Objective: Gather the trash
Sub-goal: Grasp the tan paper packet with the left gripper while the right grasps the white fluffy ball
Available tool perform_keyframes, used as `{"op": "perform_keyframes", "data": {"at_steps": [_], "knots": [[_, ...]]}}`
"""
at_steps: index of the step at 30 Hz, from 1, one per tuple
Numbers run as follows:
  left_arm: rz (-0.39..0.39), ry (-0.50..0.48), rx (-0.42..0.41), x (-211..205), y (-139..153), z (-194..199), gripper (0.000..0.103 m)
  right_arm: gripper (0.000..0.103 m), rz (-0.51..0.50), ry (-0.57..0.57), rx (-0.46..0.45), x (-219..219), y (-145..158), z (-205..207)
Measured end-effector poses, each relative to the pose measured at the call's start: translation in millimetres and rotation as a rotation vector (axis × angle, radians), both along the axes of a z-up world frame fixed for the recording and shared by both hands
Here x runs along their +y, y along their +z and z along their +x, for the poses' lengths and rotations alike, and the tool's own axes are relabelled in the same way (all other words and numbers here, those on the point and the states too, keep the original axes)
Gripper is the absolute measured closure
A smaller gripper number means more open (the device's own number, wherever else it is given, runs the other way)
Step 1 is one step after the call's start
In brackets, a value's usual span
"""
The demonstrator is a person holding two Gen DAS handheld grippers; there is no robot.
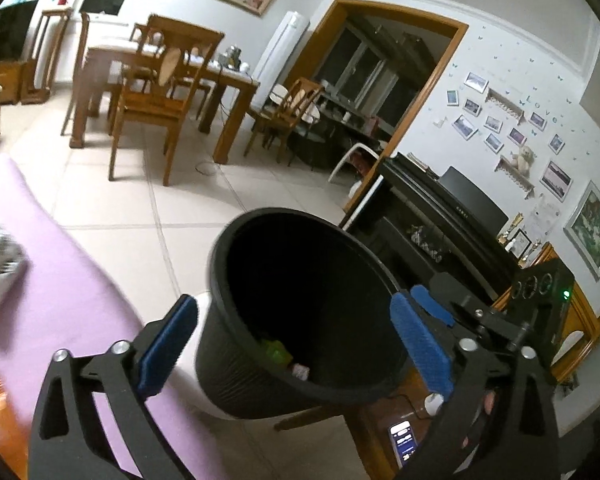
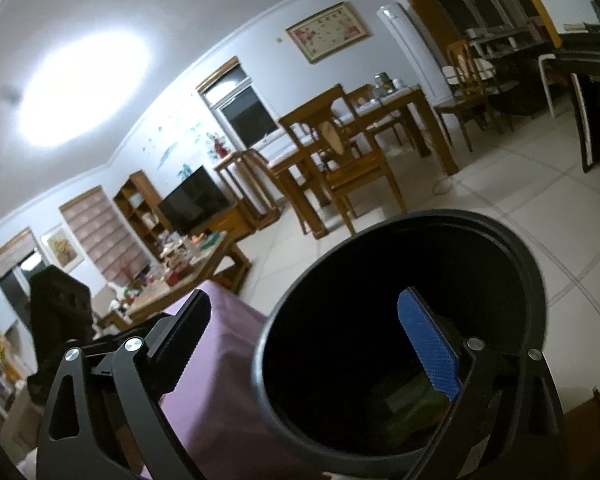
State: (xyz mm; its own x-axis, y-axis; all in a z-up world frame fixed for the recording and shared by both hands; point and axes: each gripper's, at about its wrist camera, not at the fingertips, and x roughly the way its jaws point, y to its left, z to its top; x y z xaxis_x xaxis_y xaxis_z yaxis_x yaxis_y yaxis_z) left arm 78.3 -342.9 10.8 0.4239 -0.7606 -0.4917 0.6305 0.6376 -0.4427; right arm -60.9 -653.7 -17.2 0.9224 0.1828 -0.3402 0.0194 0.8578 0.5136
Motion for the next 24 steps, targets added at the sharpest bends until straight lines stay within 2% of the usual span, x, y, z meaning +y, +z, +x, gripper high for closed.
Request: {"op": "perform_keyframes", "data": {"at_steps": [8,18,21,24], "knots": [[0.010,0.132,-0.056,78.9,11.3,-16.2,0.005,0.008,-0.032,0.142,0.031,70.8,14.8,29.4],[0.013,0.369,-0.098,222.0,15.6,-27.4,0.005,0.008,-0.160,0.388,0.046,216.8,28.6,67.4],[0.058,0.458,-0.136,273.2,18.8,-30.2,0.005,0.008,-0.206,0.444,0.046,264.0,32.4,76.9],[0.166,0.511,-0.145,317.4,15.6,-26.2,0.005,0.008,-0.259,0.507,0.061,308.4,33.1,88.1]]}}
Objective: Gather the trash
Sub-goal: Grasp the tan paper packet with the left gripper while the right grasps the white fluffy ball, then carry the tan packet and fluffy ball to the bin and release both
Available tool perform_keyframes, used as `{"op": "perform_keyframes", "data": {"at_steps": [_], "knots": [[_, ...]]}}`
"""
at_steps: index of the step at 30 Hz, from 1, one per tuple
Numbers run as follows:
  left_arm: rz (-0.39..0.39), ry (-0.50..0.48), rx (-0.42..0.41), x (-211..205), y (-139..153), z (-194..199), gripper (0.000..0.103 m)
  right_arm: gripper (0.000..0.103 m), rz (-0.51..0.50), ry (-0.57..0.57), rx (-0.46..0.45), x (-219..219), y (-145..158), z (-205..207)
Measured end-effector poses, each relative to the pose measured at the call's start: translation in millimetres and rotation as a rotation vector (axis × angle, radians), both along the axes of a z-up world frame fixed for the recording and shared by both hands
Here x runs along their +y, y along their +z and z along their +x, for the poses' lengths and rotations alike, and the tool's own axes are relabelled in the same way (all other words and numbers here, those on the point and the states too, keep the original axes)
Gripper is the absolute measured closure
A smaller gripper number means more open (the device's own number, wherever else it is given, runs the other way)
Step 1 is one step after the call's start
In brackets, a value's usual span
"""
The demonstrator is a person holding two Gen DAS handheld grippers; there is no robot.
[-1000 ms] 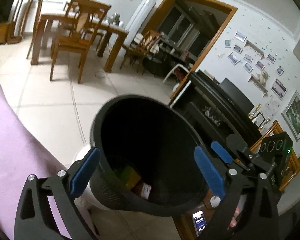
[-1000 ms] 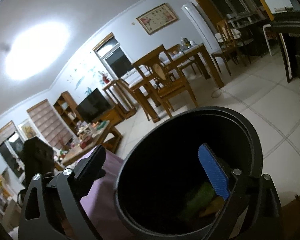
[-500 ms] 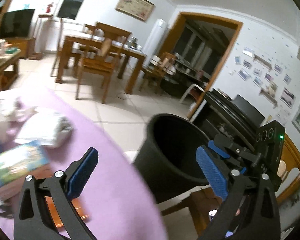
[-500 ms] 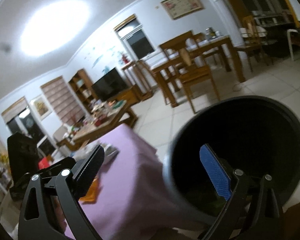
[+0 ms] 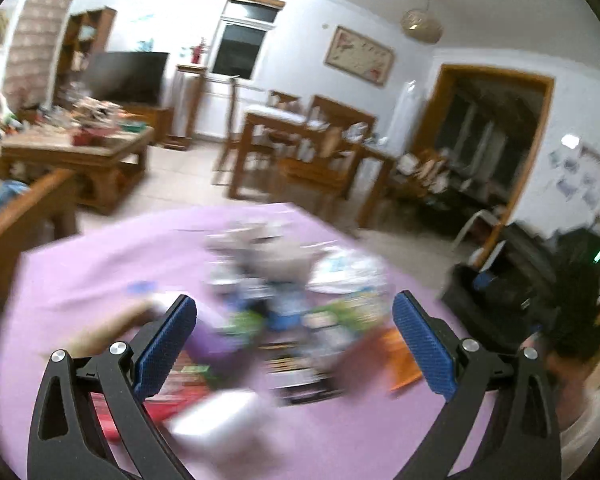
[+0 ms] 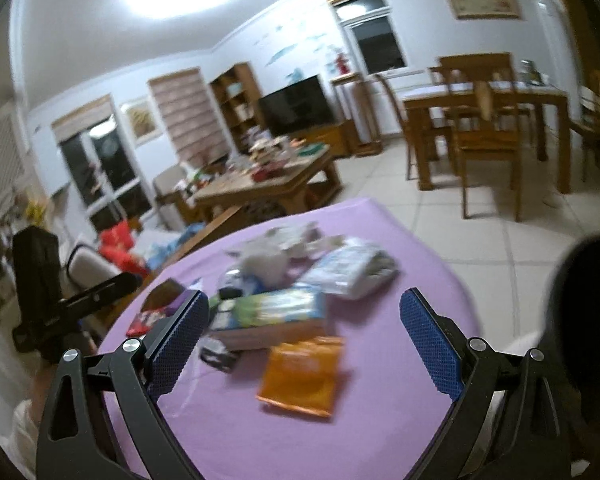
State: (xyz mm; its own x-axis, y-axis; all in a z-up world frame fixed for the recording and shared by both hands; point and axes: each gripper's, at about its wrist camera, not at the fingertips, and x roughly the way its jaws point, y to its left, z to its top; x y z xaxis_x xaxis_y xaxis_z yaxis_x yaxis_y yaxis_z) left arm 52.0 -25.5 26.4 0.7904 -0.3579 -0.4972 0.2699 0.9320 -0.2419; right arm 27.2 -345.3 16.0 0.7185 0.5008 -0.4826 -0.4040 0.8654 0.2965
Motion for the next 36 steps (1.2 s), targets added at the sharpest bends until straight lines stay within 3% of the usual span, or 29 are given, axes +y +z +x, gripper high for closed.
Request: {"op": "perform_keyframes", "data": {"at_steps": [4,10,14,16,18,19,22,24,26,30,36], "knots": [[0.096,0.015,0.065,38.1,-10.0,13.4,0.005,0.009,-0.081,0.063,0.019,54.9,4.5,29.0],[0.181,-0.060,0.137,59.4,-31.5,38.5,0.007,0.023,-0.222,0.141,0.078,115.0,-2.6,85.8],[0.202,-0.108,0.178,63.7,-42.8,48.1,0.026,0.033,-0.300,0.168,0.157,147.0,-18.5,125.2],[0.197,-0.121,0.198,66.1,-47.8,55.0,0.027,0.033,-0.353,0.167,0.186,159.0,-27.5,142.8],[0.190,-0.128,0.224,70.2,-55.7,60.5,0.038,0.033,-0.394,0.166,0.214,168.4,-35.9,157.7],[0.182,-0.133,0.239,72.0,-58.7,62.8,0.038,0.033,-0.411,0.167,0.234,171.9,-40.2,165.1],[0.143,-0.129,0.273,78.4,-63.6,70.0,0.048,0.033,-0.426,0.170,0.290,177.6,-53.8,182.5],[0.134,-0.126,0.285,81.2,-65.0,71.8,0.055,0.040,-0.438,0.177,0.331,181.4,-66.0,190.8],[0.134,-0.133,0.297,81.0,-67.0,71.6,0.069,0.055,-0.449,0.187,0.345,184.1,-73.7,193.9],[0.124,-0.136,0.301,81.3,-66.5,68.1,0.082,0.063,-0.391,0.197,0.324,178.1,-70.9,187.7],[0.045,-0.105,0.231,90.8,-53.6,56.3,0.084,0.063,-0.223,0.205,0.227,146.2,-39.3,152.3]]}}
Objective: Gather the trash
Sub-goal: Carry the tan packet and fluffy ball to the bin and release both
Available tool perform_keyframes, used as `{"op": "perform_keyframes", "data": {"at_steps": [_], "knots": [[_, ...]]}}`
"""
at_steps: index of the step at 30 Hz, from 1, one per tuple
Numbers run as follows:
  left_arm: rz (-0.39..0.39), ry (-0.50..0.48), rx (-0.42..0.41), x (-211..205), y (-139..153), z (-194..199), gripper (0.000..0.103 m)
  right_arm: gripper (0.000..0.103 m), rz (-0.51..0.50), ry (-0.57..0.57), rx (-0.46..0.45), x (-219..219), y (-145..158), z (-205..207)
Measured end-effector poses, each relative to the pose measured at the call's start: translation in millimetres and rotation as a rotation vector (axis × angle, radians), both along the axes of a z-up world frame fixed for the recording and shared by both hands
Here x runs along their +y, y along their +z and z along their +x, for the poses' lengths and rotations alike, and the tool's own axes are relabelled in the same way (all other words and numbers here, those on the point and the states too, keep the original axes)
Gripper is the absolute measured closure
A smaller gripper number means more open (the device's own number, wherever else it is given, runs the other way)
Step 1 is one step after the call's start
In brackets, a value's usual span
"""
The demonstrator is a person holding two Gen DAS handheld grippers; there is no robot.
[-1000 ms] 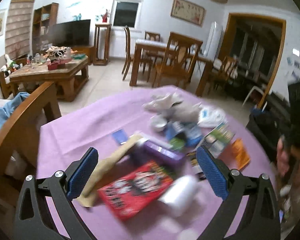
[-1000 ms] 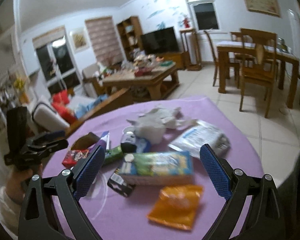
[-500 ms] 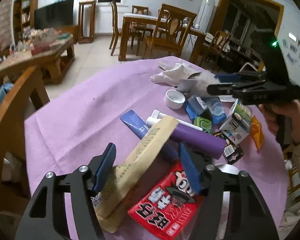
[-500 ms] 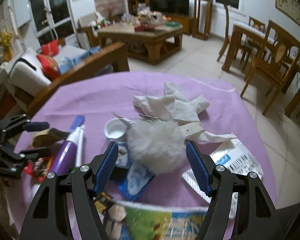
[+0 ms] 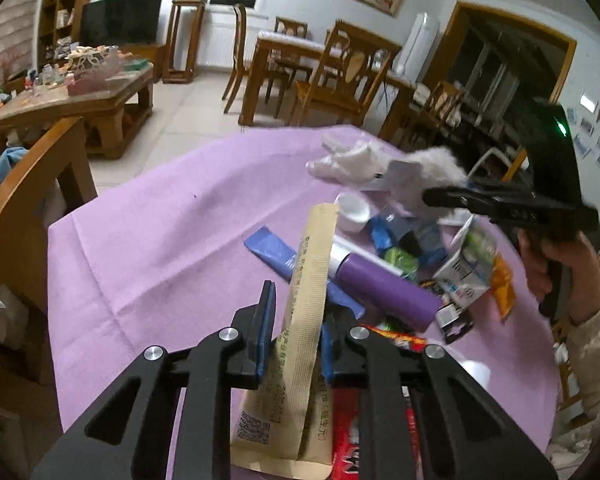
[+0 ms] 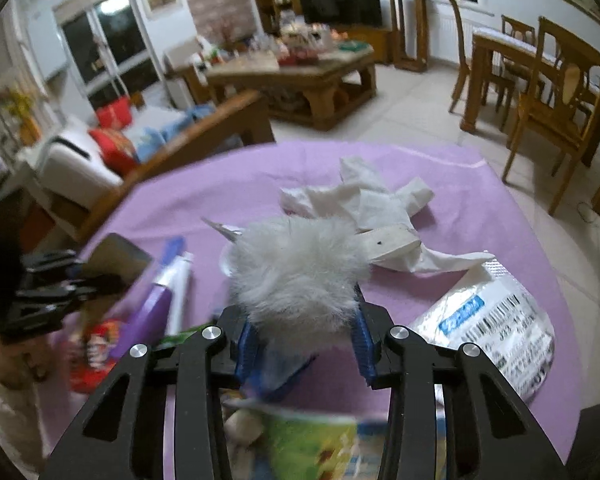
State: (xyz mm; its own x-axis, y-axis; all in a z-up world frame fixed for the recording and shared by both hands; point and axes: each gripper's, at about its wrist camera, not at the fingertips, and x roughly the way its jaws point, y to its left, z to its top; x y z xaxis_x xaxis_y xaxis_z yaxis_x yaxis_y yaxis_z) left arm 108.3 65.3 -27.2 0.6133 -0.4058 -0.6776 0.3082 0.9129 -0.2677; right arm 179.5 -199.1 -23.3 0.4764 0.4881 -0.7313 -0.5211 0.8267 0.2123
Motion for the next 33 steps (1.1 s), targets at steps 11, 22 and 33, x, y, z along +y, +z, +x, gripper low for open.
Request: {"op": "perform_keyframes", "data": {"at_steps": [11,22,33], "knots": [[-0.132,0.068,-0.191,-9.8,55.2,-37.8,0.083,0.063,0.272,-0.019,-0.179,-66.5,61.9,-96.3],[-0.157,-0.021,-0.245,-85.4,75.4,-51.7,0.083,0.063,0.295,-0.075,-0.262,-117.1,73.7,-145.2],[-0.182,-0.153,-0.237,-175.3,76.2,-51.8,0.083,0.063,0.311,-0.201,-0.319,-199.2,77.5,-174.0]]}}
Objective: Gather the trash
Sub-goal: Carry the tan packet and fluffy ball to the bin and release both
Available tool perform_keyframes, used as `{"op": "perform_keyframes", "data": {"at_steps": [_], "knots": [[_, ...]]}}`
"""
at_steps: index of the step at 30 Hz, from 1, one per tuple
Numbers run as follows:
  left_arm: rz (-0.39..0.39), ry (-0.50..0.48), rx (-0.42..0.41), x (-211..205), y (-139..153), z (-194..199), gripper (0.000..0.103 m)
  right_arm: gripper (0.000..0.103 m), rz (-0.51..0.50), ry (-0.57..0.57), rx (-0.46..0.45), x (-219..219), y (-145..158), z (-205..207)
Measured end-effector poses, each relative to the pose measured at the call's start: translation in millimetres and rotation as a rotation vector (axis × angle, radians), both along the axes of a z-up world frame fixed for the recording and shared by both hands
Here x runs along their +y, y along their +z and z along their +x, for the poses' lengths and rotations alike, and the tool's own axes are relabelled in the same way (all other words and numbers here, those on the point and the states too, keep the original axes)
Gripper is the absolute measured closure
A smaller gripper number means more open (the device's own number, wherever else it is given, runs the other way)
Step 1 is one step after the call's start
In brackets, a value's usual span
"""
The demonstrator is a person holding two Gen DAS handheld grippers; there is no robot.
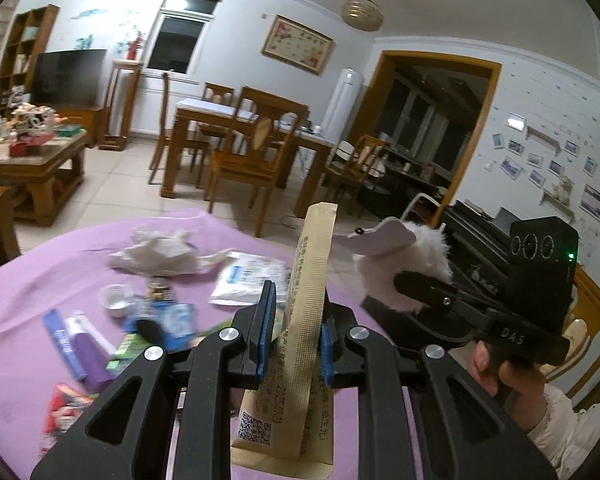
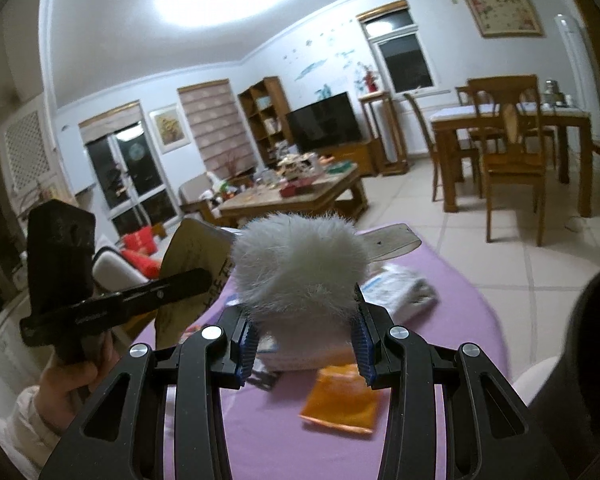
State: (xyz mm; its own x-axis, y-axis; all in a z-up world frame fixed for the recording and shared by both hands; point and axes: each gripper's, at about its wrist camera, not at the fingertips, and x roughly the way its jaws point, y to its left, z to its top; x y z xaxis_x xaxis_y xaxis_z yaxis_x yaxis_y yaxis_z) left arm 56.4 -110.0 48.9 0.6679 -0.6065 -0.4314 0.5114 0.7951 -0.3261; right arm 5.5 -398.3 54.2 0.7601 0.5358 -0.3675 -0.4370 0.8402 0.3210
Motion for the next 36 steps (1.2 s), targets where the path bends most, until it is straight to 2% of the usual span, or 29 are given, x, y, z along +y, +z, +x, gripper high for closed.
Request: {"op": "perform_keyframes", "data": {"at_steps": [10,23,30,36], "knots": [[-0.028,-0.141,0.020,-93.9,-5.0,0.1,0.083,0.063,0.046,-0.179,-0.010,-109.9,-4.8,-28.6],[-0.067,-0.318,0.066,-224.4,-16.1,17.1,0.083,0.063,0.123,-0.421,0.010,-253.2,-36.8,-62.4],[-0.040,-0.363,0.088,-282.6,-35.3,26.7,0.083,0.063,0.163,-0.522,0.046,-312.7,-66.3,-75.9],[-0.013,-0.384,0.118,-307.6,-53.2,30.6,0.083,0.063,0.181,-0.552,0.080,-340.1,-84.0,-75.0]]}}
